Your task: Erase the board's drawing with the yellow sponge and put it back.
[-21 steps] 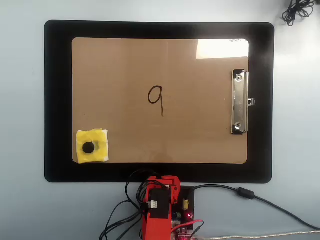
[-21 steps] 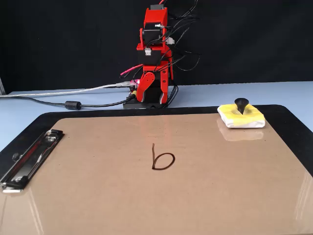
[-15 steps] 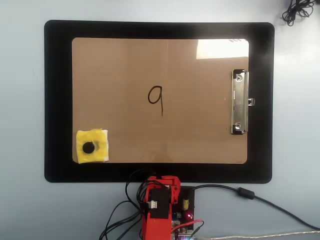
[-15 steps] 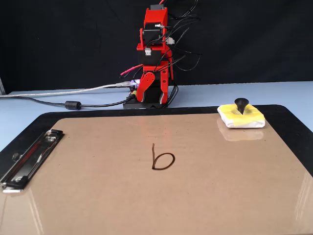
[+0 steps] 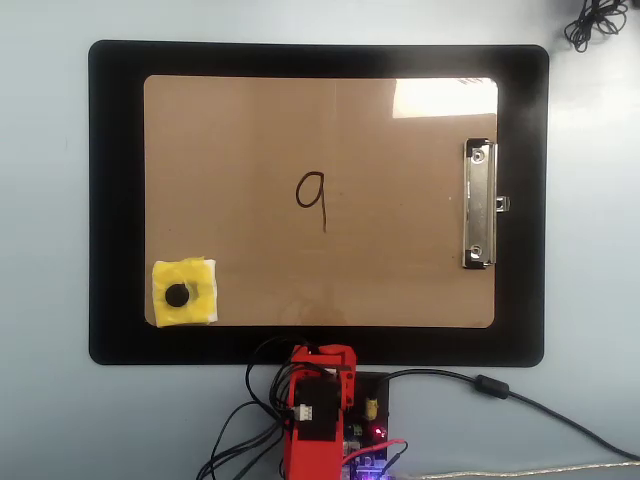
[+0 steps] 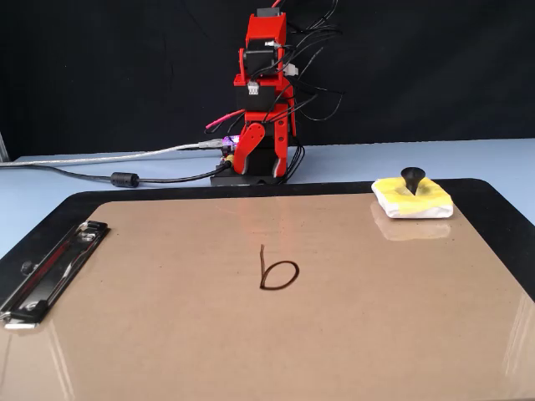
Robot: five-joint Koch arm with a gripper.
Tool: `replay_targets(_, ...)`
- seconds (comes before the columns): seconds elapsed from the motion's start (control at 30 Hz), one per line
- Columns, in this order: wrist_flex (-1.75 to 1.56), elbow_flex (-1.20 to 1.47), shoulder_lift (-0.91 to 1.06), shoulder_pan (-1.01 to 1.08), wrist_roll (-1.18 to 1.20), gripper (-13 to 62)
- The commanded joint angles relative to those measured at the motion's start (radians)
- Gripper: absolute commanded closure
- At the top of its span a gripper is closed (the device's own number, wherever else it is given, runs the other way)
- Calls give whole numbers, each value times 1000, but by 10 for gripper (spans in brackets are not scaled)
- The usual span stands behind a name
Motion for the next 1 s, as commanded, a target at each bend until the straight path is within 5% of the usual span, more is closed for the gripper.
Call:
replay_targets(0.0,-40,-184,44,-12,-8,156)
replay_targets(0.23,-362,-394,37,-495,-86,157)
replay_targets(0.5,-1232,-64,-38,-979,-287,158)
replay_targets(0.7,-1690,109,-212,-1015,-239,158)
replay_targets(0.97,-1704,121,-348,-1014,-156,157)
